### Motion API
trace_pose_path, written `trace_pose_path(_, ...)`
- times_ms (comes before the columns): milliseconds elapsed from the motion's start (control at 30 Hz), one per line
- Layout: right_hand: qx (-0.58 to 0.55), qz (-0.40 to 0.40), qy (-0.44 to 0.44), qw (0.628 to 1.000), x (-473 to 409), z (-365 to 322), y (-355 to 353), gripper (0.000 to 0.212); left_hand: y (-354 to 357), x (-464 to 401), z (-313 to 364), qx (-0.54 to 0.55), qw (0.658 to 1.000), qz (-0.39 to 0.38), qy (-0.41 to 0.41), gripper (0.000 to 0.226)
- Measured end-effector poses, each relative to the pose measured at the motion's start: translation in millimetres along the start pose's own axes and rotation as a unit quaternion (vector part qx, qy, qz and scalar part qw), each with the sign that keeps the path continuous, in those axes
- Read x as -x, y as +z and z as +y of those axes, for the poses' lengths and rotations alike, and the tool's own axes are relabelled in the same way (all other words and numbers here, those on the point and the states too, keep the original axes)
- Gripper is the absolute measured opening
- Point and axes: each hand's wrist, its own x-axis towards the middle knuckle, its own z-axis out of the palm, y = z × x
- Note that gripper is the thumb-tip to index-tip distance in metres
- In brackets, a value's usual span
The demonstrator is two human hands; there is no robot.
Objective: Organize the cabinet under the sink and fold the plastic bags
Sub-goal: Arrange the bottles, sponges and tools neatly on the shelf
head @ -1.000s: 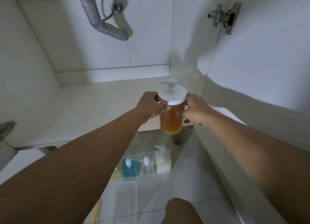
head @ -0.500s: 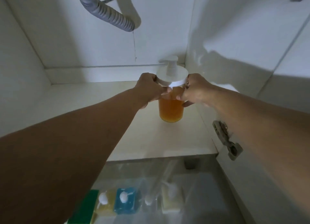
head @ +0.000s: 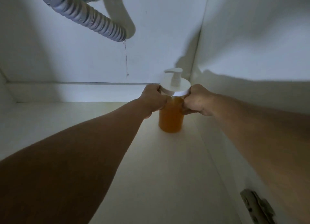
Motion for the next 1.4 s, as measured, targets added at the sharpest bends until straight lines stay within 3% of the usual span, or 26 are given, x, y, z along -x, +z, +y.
trace_pose_path(167, 0.035, 0.068, 0.004, 0.997, -20, 8, -5, 0.04, 12, -16, -12, 0.058, 0.998, -0.021, 0.007, 0.042)
trace_pose_path(267, 0.108, 0.185, -0.076, 0.974, -20, 10, -6, 0.055, 25, -22, -24, 0.085, 0.995, -0.027, -0.037, 0.057)
trace_pose_path(367, 0.235, 0.241, -0.156, 0.929, -18, 10, -5, 0.043, 40, -23, -30, 0.126, 0.984, -0.079, -0.095, 0.087)
trace_pose_path(467, 0.327, 0.241, -0.169, 0.898, -24, 10, -7, 0.033, 50, -28, -33, 0.13, 0.98, -0.109, -0.102, 0.09)
trace_pose_path(567, 0.351, 0.246, -0.179, 0.886, -29, 7, -10, 0.027, 54, -37, -39, 0.177, 0.973, -0.089, -0.118, 0.068)
trace_pose_path(633, 0.327, 0.247, -0.175, 0.895, -33, 5, -11, 0.024, 57, -41, -44, 0.172, 0.973, -0.077, -0.13, 0.053)
trace_pose_path(733, 0.287, 0.244, -0.166, 0.911, -39, 2, -10, 0.021, 61, -46, -51, 0.166, 0.975, -0.079, -0.122, 0.05)
trace_pose_path(1400, 0.326, 0.226, -0.103, 0.912, -60, -12, -13, 0.029, 67, -73, -57, 0.177, 0.969, -0.116, -0.126, 0.085)
